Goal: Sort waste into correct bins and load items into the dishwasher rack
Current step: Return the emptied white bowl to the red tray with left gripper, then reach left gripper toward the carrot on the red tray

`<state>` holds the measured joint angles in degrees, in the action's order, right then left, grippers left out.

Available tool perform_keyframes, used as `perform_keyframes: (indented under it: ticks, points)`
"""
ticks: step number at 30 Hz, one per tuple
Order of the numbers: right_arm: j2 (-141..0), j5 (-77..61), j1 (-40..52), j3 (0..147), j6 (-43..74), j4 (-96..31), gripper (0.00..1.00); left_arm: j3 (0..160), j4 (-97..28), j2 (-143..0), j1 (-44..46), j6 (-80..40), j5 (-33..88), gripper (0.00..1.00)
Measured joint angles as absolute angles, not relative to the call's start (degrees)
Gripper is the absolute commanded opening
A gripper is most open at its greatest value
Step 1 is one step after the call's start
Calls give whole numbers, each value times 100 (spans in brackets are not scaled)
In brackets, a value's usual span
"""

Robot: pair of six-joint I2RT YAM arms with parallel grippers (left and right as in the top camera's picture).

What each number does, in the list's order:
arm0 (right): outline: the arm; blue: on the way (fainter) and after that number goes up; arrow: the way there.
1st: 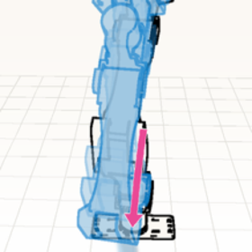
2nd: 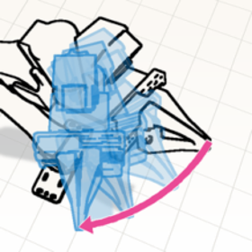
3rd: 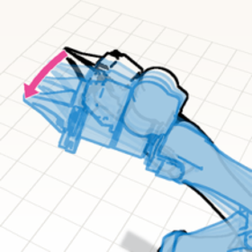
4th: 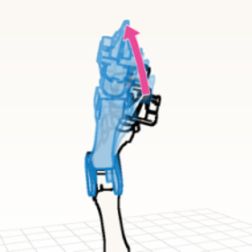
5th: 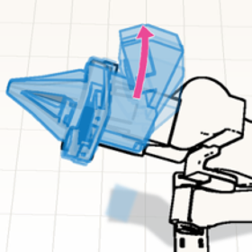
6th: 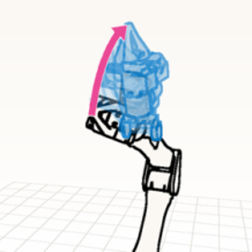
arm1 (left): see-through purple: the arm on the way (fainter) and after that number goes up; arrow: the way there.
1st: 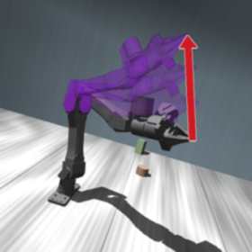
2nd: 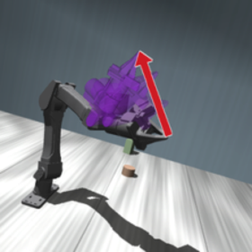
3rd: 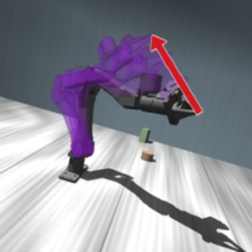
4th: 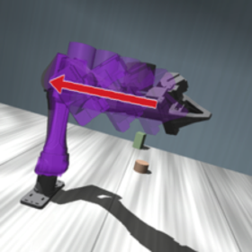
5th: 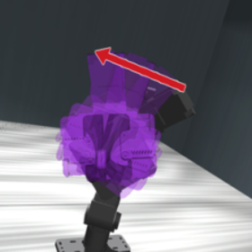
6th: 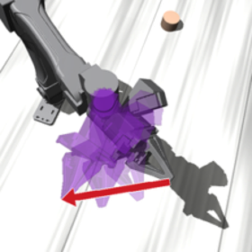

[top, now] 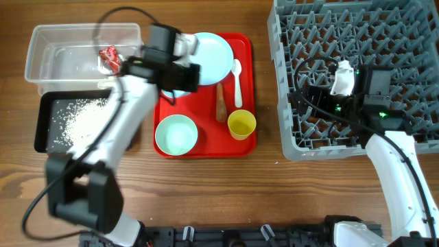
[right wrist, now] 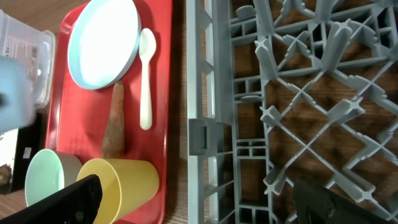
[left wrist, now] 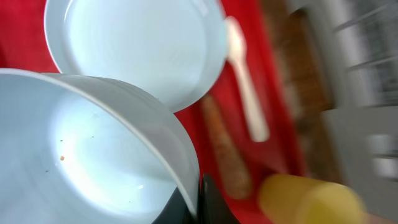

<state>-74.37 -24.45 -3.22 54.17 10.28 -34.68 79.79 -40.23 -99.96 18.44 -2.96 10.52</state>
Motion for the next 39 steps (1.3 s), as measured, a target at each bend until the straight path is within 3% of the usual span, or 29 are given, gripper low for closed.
perform_keyframes:
  ticks: [8, 21, 30, 39]
  points:
    - [-7439, -2443, -322, 5417, 1028, -3470, 100, 7977, -4209, -10728, 2386, -296, -327, 4]
    - [-7437, -2445, -320, 5417, 1028, -3472, 100, 7977, -4532, -10785, 2438, -340, -242, 5]
    - [-7439, -2443, -322, 5417, 1028, -3472, 100, 7977, -4694, -10785, 2438, -517, -58, 43]
    - [-7439, -2443, -322, 5417, 1028, -3472, 100, 7981, -4619, -10785, 2438, -528, 130, 52]
